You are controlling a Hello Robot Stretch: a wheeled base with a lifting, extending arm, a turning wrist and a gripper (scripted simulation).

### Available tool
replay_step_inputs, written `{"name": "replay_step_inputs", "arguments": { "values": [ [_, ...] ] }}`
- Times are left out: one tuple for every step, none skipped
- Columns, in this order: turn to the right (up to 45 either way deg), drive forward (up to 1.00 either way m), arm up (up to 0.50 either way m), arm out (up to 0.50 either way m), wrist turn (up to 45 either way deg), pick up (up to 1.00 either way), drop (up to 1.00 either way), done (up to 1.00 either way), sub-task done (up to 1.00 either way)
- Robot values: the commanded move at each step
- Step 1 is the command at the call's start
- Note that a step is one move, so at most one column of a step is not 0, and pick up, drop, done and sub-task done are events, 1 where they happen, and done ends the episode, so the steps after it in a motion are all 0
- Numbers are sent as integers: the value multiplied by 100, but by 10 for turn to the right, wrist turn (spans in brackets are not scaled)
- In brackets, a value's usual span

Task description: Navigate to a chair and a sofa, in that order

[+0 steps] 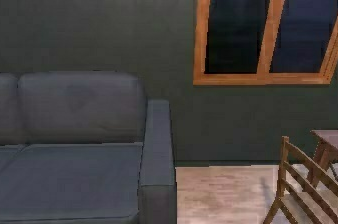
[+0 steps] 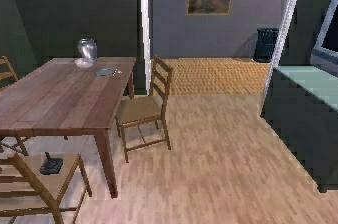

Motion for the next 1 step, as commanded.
{"name": "replay_step_inputs", "arguments": {
  "values": [
    [0,5,0,0,0,0,0,0,0]
  ]
}}
